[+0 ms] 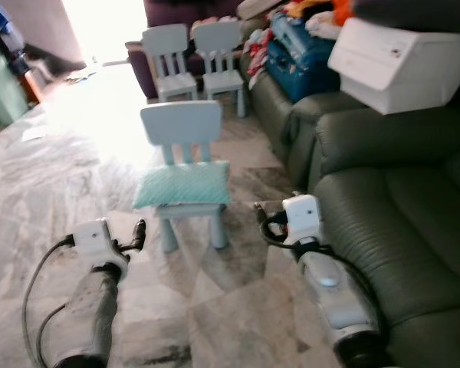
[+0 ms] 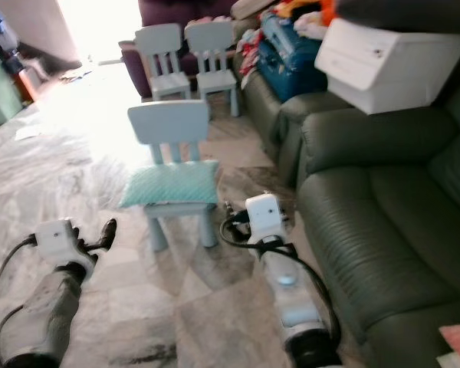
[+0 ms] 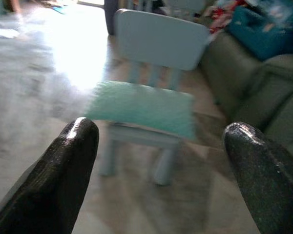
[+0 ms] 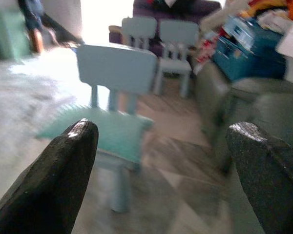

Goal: Move the pillow to the sofa

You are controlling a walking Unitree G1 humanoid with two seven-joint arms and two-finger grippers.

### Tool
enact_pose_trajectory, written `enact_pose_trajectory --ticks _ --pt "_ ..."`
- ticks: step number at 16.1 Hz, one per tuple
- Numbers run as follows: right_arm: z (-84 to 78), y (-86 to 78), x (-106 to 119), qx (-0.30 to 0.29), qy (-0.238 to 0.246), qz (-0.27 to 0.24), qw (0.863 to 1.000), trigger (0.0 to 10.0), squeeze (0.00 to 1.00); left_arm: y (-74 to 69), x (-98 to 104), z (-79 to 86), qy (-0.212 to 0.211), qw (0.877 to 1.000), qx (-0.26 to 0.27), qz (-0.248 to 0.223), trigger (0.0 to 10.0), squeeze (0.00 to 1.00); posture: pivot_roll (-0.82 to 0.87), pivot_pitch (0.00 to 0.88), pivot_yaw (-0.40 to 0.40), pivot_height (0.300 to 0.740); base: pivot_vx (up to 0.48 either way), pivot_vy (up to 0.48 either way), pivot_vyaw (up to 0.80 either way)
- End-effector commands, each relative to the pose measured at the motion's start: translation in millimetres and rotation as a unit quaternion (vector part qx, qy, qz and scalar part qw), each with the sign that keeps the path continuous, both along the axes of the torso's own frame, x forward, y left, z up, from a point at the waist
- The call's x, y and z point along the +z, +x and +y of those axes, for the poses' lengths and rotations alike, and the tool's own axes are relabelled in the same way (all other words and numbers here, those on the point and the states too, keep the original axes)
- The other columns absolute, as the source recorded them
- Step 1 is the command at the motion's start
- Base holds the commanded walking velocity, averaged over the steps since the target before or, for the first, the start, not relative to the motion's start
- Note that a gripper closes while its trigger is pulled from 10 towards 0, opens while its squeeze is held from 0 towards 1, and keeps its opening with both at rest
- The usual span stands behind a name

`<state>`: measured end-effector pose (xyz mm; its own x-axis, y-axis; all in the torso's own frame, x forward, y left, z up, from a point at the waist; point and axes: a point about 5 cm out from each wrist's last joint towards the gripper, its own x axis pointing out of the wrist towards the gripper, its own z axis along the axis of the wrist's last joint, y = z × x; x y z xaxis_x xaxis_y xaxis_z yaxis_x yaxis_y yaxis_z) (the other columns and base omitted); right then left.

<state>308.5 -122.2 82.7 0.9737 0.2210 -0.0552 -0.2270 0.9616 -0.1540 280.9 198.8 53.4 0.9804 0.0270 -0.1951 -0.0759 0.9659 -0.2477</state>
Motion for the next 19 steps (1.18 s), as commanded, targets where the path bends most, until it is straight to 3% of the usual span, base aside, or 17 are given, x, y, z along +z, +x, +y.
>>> enact_pose_trajectory --ticks 1,15,19 --pt "9.0 2.1 6.7 0.011 0.009 -0.013 1.000 10.0 0.00 -1.8 1.9 11.9 0.006 1.000 0.013 0.002 10.0 0.00 -0.14 0.000 0.058 0.740 0.281 0.390 0.00" --pt "10.5 0.9 9.4 0.021 -0.006 -0.027 0.999 10.0 0.00 -3.5 1.1 7.8 0.008 1.000 -0.002 -0.002 10.0 0.00 -0.14 0.000 0.053 0.740 0.312 0.361 0.00" --pt "11.0 1.1 9.9 0.022 -0.008 -0.030 0.999 10.0 0.00 -3.9 0.7 8.2 0.011 1.000 -0.001 -0.001 10.0 0.00 -0.14 0.000 0.055 0.740 0.436 0.060 0.00"
